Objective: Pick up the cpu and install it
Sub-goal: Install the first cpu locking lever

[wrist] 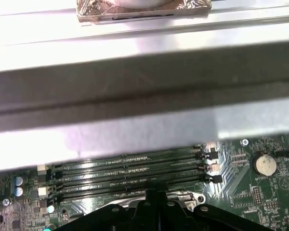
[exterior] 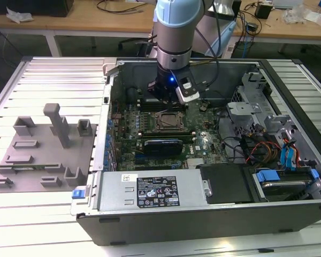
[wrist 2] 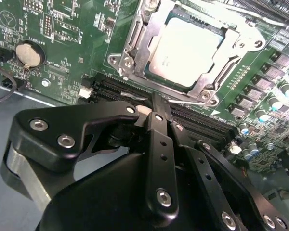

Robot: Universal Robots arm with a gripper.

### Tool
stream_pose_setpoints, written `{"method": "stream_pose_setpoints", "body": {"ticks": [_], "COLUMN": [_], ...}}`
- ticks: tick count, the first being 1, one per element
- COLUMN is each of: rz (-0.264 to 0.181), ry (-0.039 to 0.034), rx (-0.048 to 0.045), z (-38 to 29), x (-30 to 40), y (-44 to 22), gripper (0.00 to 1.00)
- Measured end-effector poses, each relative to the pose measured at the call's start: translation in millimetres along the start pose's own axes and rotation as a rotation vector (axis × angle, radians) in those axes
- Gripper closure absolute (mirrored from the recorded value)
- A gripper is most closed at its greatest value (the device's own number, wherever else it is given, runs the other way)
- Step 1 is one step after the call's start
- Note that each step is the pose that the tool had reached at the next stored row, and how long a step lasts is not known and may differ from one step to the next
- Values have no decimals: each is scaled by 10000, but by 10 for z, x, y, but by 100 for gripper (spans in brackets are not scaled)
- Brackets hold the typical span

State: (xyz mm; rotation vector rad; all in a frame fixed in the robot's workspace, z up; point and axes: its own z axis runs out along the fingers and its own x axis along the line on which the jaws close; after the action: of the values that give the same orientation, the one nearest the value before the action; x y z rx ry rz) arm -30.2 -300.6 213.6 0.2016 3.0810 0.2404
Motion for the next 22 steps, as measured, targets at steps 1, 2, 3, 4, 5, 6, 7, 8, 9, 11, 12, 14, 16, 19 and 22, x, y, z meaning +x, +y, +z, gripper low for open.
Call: {"method": "stream_pose_setpoints", "body": {"ticks": [1, 2, 3, 4, 5, 6, 7, 8, 9, 11, 12, 14, 16, 19, 22], "rz": [-5, -19, -36, -55, -69, -82, -87, -95, -98, -99, -100, -100, -100, -93, 91], "ry": [-15, -86, -172, -286, -367, -451, -492, -544, -563, -574, -576, -581, -587, -600, -630], "rx": [45, 125, 192, 272, 320, 336, 334, 336, 334, 337, 341, 349, 363, 394, 444], "z": [1, 3, 4, 5, 7, 12, 16, 24, 30, 37, 40, 45, 50, 60, 72], "x": [0, 2, 3, 6, 8, 13, 15, 20, 27, 38, 46, 64, 84, 109, 112], "y": [4, 11, 16, 23, 29, 41, 45, 56, 66, 72, 74, 77, 79, 86, 84], "gripper": [89, 89, 89, 89, 89, 89, 89, 89, 89, 89, 89, 89, 89, 89, 89]}}
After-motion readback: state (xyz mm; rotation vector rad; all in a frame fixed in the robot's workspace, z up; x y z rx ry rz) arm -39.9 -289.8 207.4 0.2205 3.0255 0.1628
